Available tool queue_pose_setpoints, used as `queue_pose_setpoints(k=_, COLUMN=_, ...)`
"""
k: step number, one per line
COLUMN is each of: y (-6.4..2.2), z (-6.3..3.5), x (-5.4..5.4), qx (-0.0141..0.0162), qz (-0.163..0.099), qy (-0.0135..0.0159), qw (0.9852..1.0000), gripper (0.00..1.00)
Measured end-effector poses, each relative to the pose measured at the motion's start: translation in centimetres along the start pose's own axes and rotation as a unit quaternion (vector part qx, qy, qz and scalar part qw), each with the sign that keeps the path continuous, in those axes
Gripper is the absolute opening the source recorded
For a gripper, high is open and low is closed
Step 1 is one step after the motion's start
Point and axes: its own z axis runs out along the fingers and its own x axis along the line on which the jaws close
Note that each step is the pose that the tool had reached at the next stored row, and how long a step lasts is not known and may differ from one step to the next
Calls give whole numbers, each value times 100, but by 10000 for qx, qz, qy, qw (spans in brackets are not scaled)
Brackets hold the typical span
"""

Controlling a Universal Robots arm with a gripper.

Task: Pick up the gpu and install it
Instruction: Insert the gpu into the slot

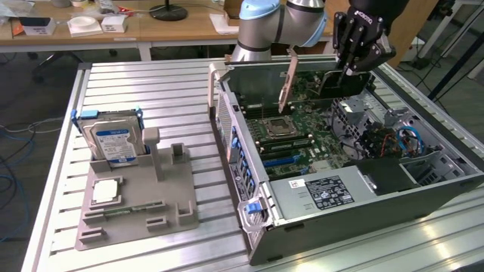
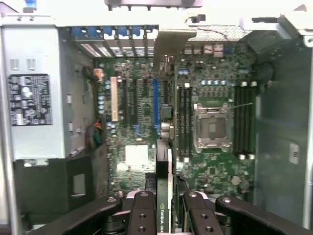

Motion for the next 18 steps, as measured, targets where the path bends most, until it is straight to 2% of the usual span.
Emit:
queue_pose_setpoints(k=2, y=0, z=6, x=0, qx=1, qz=-2, qy=38, qw=10000, gripper=26)
queue_pose_setpoints(k=4, y=0, z=13, x=0, qx=-10, qz=-2, qy=95, qw=10000, gripper=26)
queue_pose_setpoints(k=5, y=1, z=18, x=1, qx=-16, qz=-2, qy=102, qw=9999, gripper=26)
queue_pose_setpoints(k=11, y=1, z=31, x=0, qx=-18, qz=-11, qy=91, qw=10000, gripper=26)
queue_pose_setpoints(k=18, y=4, z=154, x=3, qx=-22, qz=-13, qy=92, qw=10000, gripper=26)
